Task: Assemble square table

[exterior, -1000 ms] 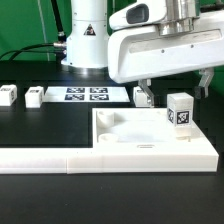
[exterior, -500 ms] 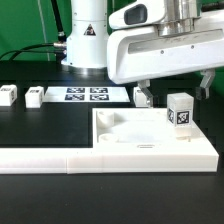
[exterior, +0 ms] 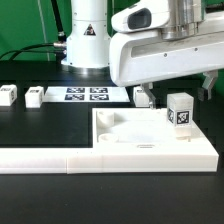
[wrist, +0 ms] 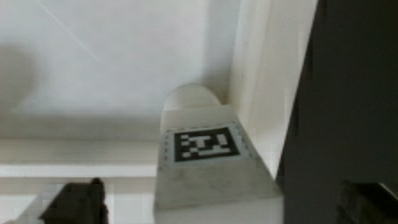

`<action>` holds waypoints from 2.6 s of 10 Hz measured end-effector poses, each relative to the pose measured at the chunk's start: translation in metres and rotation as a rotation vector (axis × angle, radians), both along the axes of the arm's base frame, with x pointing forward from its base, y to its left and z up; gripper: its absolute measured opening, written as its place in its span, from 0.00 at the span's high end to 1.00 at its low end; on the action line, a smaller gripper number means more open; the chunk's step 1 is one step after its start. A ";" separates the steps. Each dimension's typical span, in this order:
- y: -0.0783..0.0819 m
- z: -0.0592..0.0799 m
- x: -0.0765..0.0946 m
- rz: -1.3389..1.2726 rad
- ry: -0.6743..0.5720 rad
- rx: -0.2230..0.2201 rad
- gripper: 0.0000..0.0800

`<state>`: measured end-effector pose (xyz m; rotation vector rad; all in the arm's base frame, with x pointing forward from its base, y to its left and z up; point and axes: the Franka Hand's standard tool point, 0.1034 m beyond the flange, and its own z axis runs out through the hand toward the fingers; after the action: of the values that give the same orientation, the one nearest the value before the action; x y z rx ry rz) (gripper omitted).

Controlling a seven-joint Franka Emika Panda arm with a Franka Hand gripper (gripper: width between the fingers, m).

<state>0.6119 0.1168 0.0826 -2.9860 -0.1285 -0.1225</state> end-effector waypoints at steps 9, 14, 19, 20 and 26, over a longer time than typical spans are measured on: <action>-0.004 -0.002 -0.002 -0.272 -0.013 0.019 0.63; 0.001 -0.003 -0.004 -0.803 0.045 0.071 0.63; 0.002 -0.005 -0.004 -0.857 0.059 0.080 0.36; 0.003 -0.007 -0.004 -0.791 0.064 0.068 0.23; 0.003 -0.009 0.001 -0.361 0.032 0.018 0.19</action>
Offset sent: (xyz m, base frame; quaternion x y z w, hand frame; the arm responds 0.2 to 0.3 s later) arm 0.0000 0.0000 0.0000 0.0000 0.0000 0.0000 1.0000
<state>0.6127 0.1200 0.0734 -2.9583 0.4140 -0.1148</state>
